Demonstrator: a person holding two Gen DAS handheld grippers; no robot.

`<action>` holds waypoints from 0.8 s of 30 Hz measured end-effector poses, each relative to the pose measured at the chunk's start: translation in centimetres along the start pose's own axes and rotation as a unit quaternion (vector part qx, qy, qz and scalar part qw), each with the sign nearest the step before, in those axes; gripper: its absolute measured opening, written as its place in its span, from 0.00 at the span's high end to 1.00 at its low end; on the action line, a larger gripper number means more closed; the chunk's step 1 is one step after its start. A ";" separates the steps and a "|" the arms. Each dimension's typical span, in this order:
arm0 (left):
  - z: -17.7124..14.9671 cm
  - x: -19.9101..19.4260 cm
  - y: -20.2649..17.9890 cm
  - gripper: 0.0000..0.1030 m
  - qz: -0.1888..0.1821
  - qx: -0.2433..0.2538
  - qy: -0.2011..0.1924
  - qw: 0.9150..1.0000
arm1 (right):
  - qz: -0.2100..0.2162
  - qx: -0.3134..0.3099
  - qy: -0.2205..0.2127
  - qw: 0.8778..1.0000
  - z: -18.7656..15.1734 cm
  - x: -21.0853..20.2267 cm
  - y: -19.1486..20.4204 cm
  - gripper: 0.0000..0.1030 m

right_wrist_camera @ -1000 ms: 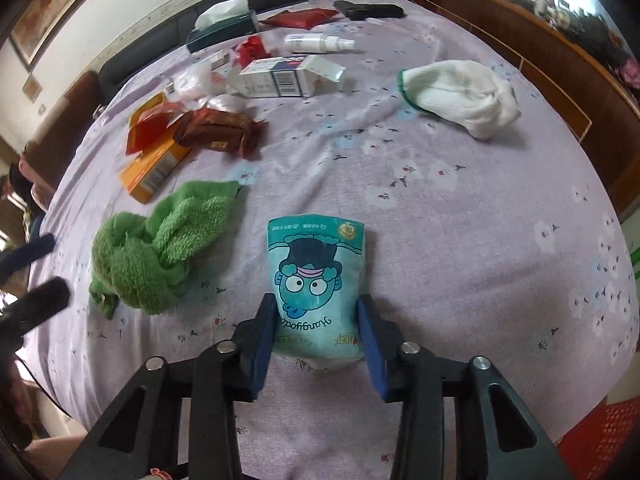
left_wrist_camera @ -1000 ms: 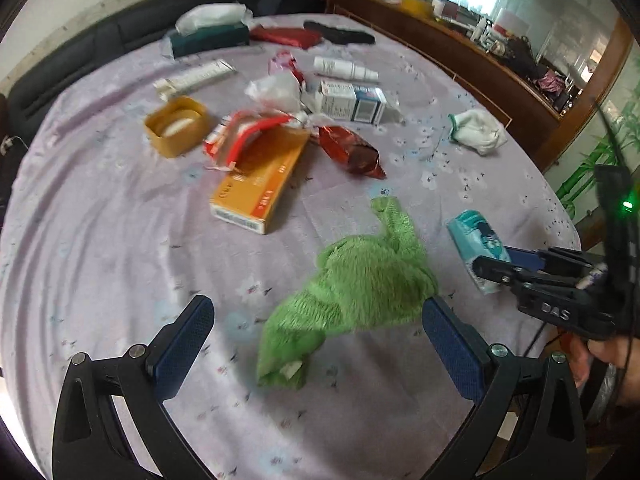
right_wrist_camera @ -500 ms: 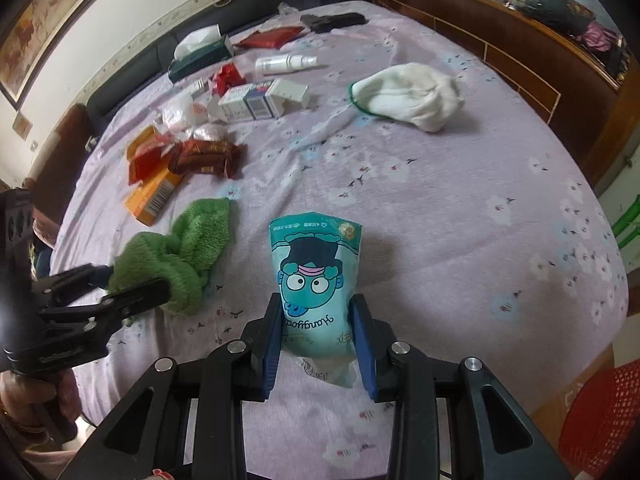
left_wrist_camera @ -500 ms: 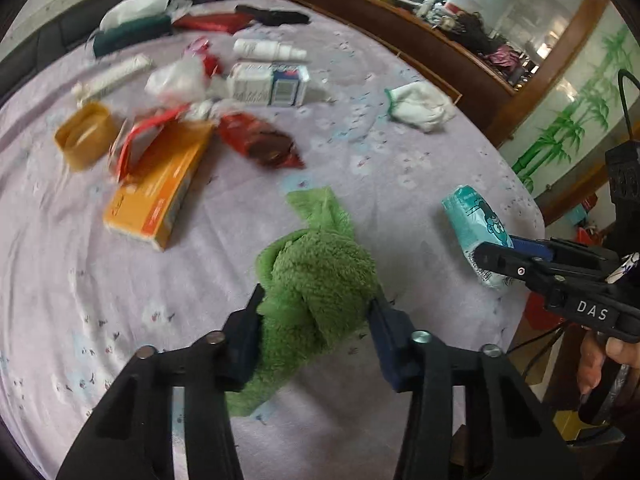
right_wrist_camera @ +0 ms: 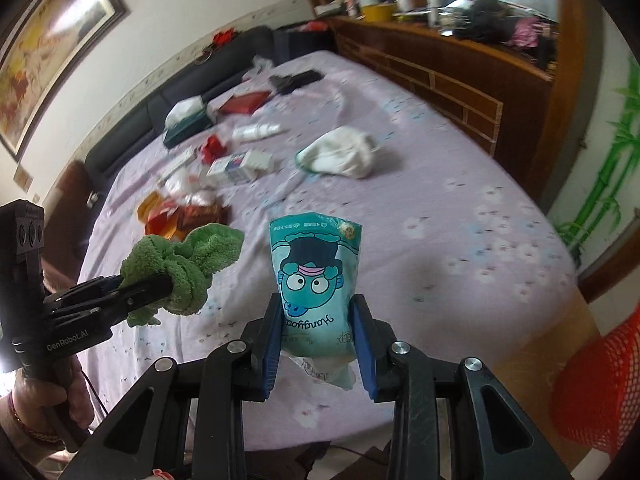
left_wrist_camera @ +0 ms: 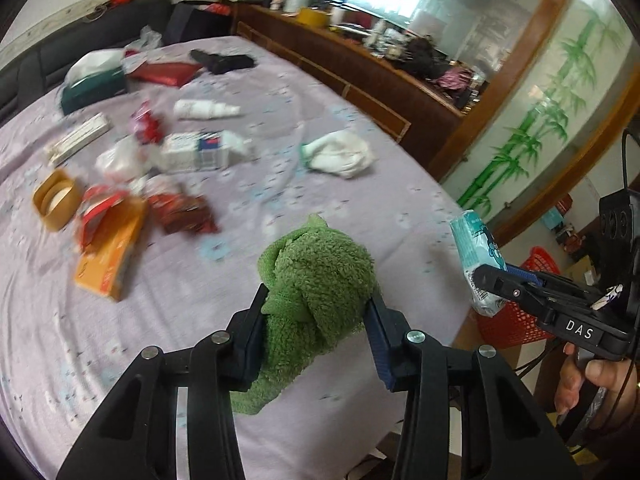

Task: Collect trash
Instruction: 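Carry both items to the red basket and open both tools to drop them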

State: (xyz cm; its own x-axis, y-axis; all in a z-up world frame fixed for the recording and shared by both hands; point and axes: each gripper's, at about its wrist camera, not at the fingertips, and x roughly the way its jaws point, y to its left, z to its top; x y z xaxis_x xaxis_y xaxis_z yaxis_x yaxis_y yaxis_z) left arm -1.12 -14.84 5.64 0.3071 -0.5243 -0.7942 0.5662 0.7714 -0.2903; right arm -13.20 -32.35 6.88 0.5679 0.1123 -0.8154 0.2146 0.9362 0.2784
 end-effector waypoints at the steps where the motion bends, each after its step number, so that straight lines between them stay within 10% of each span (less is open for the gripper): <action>1: 0.2 0.2 -0.9 0.58 -0.005 0.007 0.000 1.000 | -0.003 0.005 -0.004 1.000 -0.1 -0.6 -0.5 0.67; 24: 1.2 6.3 -24.6 0.58 -0.137 0.202 0.028 0.969 | -0.163 0.171 -0.096 0.967 -8.0 -16.7 -17.6 0.66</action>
State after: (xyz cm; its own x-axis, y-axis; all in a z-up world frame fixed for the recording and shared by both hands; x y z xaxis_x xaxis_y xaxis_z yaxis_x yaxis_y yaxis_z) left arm -12.17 -37.52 8.40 0.0669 -0.6612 -0.7472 0.8779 0.3949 -0.2708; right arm -32.82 -48.05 11.56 0.5567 -0.2646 -0.7874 0.6386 0.7426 0.2020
